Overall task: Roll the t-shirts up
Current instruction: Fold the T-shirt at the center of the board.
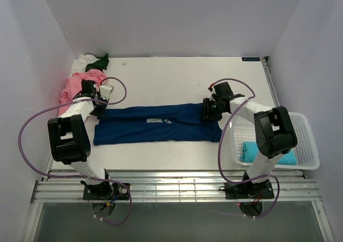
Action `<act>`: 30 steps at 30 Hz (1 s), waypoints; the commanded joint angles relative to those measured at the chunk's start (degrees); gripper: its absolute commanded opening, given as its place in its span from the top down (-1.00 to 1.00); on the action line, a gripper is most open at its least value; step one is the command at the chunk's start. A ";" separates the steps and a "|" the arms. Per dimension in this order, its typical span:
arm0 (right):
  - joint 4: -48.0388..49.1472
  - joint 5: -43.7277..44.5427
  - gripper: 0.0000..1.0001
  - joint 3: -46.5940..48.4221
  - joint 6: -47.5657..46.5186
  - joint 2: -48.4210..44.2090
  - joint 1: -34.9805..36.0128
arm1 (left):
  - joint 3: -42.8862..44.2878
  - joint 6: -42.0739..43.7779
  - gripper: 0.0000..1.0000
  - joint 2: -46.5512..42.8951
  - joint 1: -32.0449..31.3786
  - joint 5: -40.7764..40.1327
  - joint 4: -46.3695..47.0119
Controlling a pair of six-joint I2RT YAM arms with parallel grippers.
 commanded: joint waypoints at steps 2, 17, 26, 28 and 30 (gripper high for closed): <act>-4.27 2.95 0.00 5.74 -5.95 -4.03 0.22 | -0.35 2.23 1.00 -1.92 0.19 2.70 1.81; -6.38 3.66 -0.18 30.08 -14.39 10.37 5.49 | -0.17 1.88 1.00 -2.53 0.10 1.21 0.85; -9.99 -0.82 -0.06 33.80 -13.61 17.59 5.58 | -0.52 0.47 1.00 -2.36 0.10 1.74 0.76; -9.20 -2.76 0.16 31.78 -13.25 16.36 5.93 | -0.35 0.65 1.00 -1.66 0.11 1.65 0.76; -7.63 -2.51 0.34 28.71 -12.73 14.35 6.55 | 0.44 0.56 1.00 -1.22 0.11 1.56 0.15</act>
